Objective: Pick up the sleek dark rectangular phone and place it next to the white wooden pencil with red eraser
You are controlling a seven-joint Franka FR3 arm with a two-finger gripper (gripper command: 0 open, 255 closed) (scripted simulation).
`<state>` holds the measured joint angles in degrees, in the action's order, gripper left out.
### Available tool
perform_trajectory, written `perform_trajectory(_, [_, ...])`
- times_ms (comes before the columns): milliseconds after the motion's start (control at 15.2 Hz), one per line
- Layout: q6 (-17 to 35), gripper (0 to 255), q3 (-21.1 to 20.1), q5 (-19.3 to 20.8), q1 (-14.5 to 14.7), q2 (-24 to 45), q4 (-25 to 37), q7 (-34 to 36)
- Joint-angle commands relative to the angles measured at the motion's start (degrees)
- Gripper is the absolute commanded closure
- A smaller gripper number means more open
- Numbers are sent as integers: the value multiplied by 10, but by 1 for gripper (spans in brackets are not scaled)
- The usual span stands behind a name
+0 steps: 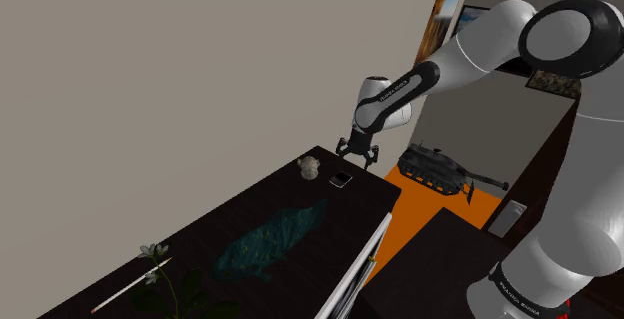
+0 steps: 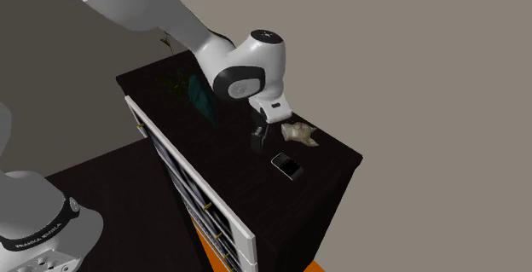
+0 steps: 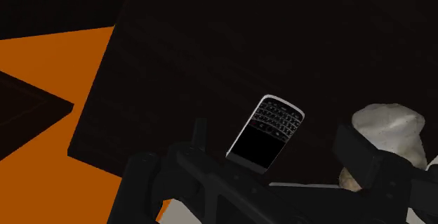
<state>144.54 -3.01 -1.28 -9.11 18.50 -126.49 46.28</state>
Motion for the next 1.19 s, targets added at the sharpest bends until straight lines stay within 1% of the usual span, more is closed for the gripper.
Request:
perform_trajectory(0, [18, 0, 7, -7, -1, 46, 33, 23])
perform_trajectory(462, [65, 0, 25, -43, -13, 191, 149, 86])
perform_trajectory(990, [98, 0, 24, -47, -14, 254, 180, 88])
perform_trajectory(1122, [98, 0, 24, -47, -14, 254, 180, 88])
